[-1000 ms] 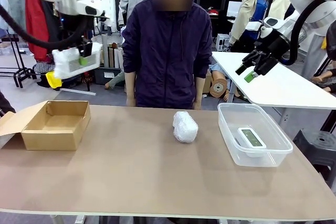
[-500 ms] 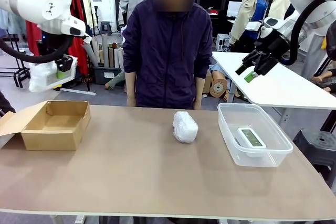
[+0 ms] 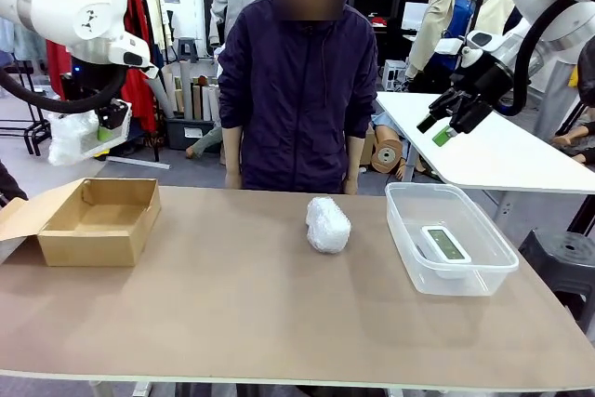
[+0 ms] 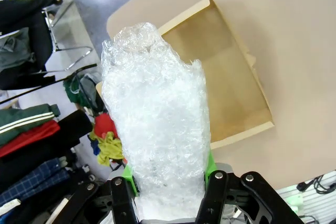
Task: Separate and place wrapped and unwrapped clocks.
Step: If the picked Digital clock is wrapped, place it in the Package Box ; if not, place it in the Organizing box.
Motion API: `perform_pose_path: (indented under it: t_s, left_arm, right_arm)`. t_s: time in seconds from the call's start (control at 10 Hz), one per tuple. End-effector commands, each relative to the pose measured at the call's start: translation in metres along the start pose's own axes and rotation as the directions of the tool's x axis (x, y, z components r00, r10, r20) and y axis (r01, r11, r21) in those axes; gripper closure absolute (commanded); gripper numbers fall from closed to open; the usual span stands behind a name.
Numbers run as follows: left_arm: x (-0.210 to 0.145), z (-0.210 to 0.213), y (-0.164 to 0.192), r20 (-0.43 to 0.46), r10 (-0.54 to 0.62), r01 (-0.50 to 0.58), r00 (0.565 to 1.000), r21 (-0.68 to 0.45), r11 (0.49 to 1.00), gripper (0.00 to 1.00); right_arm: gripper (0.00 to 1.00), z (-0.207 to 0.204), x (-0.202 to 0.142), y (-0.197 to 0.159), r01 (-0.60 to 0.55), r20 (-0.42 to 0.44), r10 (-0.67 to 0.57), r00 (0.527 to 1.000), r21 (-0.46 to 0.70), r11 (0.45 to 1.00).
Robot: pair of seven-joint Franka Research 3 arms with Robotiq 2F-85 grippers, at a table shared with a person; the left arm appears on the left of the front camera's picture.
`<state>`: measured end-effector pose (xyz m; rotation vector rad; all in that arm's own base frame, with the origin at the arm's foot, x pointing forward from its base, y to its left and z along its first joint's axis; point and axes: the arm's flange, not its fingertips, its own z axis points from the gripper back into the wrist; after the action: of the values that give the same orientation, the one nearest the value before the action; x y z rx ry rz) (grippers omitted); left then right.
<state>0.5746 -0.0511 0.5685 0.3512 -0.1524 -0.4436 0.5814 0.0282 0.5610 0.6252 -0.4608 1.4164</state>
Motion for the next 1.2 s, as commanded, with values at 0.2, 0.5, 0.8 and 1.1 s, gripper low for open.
perform_pose_path:
  t_s: [0.2, 0.5, 0.8, 1.1]
  left_arm:
    - [-0.001, -0.002, 0.000, -0.005, 0.001, -0.001, 1.000, -0.001, 1.000, 1.00]
    - [0.011, -0.031, 0.009, 0.008, 0.132, -0.132, 0.991, 0.020, 0.991, 1.00]
    - [0.005, -0.081, 0.001, -0.086, 0.243, -0.240, 0.966, 0.037, 0.970, 1.00]
    - [0.009, -0.127, 0.009, -0.108, 0.324, -0.325, 0.940, 0.016, 0.946, 1.00]
  right_arm:
    - [0.00, 0.000, 0.001, 0.002, -0.005, -0.018, 0.005, 1.000, 0.001, 1.000]
    - [0.00, 0.000, 0.001, 0.002, -0.005, -0.018, 0.005, 1.000, 0.001, 1.000]
    - [0.00, 0.000, 0.001, 0.002, -0.005, -0.018, 0.005, 1.000, 0.001, 1.000]
    - [0.00, 0.000, 0.001, 0.002, -0.005, -0.018, 0.005, 1.000, 0.001, 1.000]
